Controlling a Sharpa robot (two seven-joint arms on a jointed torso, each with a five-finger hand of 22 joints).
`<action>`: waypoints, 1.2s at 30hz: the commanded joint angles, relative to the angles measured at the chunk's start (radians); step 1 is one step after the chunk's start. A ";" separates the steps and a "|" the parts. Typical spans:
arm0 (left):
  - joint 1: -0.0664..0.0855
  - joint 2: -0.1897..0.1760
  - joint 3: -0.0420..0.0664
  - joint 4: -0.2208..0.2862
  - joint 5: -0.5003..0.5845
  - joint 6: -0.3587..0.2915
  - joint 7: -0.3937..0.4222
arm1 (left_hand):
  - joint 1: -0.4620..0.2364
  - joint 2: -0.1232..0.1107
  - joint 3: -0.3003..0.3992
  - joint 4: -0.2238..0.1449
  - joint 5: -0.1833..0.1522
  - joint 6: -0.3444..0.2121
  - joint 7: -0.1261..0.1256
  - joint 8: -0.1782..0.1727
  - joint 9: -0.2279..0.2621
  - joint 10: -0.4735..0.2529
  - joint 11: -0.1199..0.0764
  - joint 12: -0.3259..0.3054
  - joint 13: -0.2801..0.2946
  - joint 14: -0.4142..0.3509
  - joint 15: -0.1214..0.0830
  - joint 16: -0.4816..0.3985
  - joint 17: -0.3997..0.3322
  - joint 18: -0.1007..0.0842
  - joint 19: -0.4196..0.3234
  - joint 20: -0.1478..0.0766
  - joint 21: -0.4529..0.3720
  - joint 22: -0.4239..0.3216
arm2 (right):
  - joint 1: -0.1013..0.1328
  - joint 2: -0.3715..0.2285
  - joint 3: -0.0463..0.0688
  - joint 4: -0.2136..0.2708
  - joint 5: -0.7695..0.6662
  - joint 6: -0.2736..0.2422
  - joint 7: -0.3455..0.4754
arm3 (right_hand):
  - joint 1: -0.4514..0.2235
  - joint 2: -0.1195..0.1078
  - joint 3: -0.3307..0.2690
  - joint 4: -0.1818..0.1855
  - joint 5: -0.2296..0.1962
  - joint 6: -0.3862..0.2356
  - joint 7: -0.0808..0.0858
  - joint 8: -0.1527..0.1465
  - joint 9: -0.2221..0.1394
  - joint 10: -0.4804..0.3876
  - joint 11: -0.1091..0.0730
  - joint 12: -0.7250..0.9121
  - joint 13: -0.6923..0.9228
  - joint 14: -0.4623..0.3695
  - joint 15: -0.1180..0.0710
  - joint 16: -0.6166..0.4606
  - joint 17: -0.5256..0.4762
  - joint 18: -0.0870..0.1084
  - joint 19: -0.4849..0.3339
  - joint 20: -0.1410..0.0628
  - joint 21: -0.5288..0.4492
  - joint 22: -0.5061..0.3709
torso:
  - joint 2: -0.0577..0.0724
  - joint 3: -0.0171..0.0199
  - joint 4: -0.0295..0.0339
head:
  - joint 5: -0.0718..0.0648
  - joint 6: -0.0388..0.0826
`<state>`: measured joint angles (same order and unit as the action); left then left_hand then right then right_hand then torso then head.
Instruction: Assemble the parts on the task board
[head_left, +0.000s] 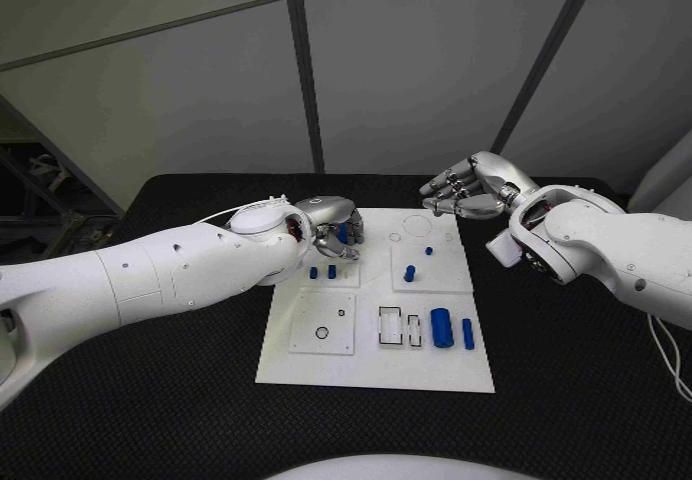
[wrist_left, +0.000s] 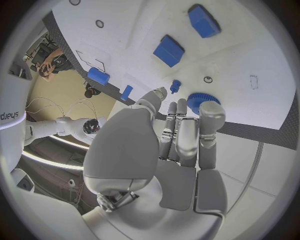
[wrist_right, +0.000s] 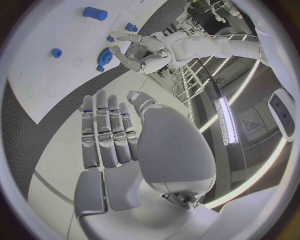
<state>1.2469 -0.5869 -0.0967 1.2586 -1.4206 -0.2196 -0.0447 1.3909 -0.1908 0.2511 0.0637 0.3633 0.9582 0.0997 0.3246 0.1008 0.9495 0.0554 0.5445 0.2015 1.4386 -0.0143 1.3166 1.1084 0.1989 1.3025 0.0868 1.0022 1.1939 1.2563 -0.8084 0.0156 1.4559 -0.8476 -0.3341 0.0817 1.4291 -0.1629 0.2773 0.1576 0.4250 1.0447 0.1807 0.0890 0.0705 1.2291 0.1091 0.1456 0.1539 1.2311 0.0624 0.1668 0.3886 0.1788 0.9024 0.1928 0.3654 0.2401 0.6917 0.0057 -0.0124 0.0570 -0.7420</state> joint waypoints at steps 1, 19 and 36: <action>0.001 0.005 0.000 -0.006 -0.019 0.037 -0.015 | 0.002 -0.005 0.003 0.006 -0.003 0.006 0.002 -0.008 -0.003 -0.002 0.005 -0.008 -0.007 0.017 0.001 0.022 0.027 -0.078 0.013 0.002 0.016 0.011 | 0.002 0.001 0.001 0.001 -0.006 0.004 0.007 | 0.001 0.003 0.001 -0.006 0.005 0.000 0.001 -0.001 0.001 -0.008 0.000 -0.004 -0.001 -0.005 0.005 -0.005 -0.001 0.004 0.007 0.000 -0.004 -0.001 | -0.001 0.0000 -0.0005 | 0.000 0.000; 0.001 0.027 0.000 -0.026 -0.020 0.086 -0.023 | 0.020 0.004 0.029 -0.001 -0.001 0.024 0.012 -0.023 -0.012 0.026 0.010 -0.047 -0.044 0.027 0.005 0.042 0.038 -0.081 0.023 0.006 0.036 0.033 | 0.002 0.002 0.001 0.003 -0.006 0.004 0.006 | 0.000 0.003 0.001 -0.006 0.007 0.000 0.001 -0.002 0.001 -0.008 0.000 -0.004 -0.001 -0.004 0.006 -0.006 -0.001 0.004 0.007 0.000 -0.005 -0.001 | 0.000 0.0001 -0.0002 | 0.001 -0.004; -0.001 0.037 0.000 -0.037 -0.020 0.115 -0.029 | 0.026 0.001 0.064 -0.010 -0.002 0.036 0.019 -0.049 -0.022 0.060 0.012 -0.093 -0.079 0.027 0.007 0.049 0.033 -0.082 0.024 0.008 0.043 0.046 | 0.002 0.003 0.001 0.003 -0.008 0.007 0.003 | 0.002 0.005 0.004 -0.008 0.014 0.001 0.000 -0.001 0.001 -0.007 0.000 -0.004 -0.001 -0.003 0.005 -0.006 -0.001 0.004 0.008 0.000 -0.006 -0.002 | -0.001 0.0003 0.0004 | -0.001 -0.006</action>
<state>1.2449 -0.5510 -0.0967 1.2226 -1.4326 -0.1242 -0.0674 1.4050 -0.1888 0.3091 0.0525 0.3634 0.9901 0.1178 0.2797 0.0792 1.0051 0.0678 0.4546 0.1233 1.4618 -0.0090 1.3632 1.1420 0.1984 1.3204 0.0931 1.0413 1.2391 1.2563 -0.8057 0.0155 1.4574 -0.8528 -0.3333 0.0809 1.4291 -0.1629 0.2807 0.1542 0.4333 1.0447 0.1807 0.0890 0.0704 1.2291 0.1090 0.1456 0.1542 1.2311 0.0625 0.1670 0.3886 0.1788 0.9024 0.1928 0.3656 0.2395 0.6909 0.0057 -0.0116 0.0573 -0.7481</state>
